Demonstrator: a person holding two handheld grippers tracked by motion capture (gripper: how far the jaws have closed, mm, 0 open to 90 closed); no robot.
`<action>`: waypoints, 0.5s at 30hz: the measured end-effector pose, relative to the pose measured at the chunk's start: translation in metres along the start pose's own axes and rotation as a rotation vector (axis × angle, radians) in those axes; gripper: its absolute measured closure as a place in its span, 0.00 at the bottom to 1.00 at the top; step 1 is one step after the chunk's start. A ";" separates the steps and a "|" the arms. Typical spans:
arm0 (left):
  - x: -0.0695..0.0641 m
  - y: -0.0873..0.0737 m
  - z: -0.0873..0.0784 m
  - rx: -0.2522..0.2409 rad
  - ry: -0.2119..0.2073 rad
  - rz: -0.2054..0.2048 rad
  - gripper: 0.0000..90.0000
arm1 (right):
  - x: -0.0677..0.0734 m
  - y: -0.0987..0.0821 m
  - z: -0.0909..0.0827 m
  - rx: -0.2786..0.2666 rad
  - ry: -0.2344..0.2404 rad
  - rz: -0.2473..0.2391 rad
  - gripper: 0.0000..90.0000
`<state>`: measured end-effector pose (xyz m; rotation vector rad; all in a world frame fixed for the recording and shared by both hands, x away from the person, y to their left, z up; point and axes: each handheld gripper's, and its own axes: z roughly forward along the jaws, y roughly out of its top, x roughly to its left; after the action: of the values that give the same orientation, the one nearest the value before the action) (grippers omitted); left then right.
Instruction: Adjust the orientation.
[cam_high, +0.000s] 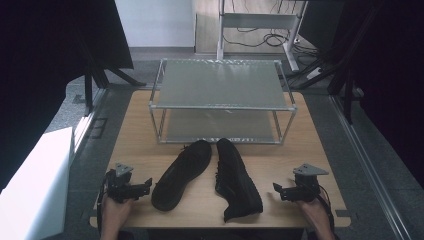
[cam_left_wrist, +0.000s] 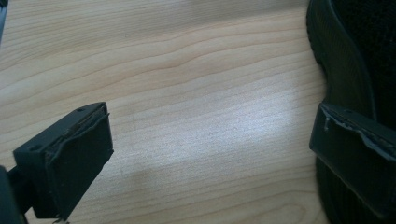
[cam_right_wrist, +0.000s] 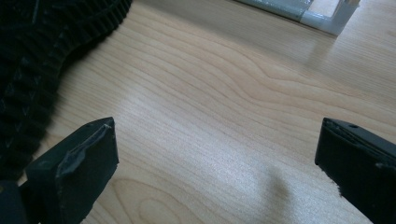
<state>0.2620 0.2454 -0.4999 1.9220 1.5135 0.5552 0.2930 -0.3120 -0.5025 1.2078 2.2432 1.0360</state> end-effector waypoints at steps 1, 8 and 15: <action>0.000 0.000 0.000 -0.002 0.000 -0.001 0.00 | 0.000 0.000 0.000 -0.002 0.000 0.003 0.00; -0.002 0.002 -0.001 -0.007 -0.003 -0.004 0.00 | 0.001 0.001 0.001 -0.009 0.020 -0.003 0.00; -0.001 0.003 -0.003 -0.011 -0.003 0.002 0.00 | 0.003 0.002 0.002 -0.012 0.038 0.009 0.00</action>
<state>0.2618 0.2443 -0.4954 1.9155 1.5038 0.5601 0.2938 -0.3084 -0.5025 1.2036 2.2587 1.0832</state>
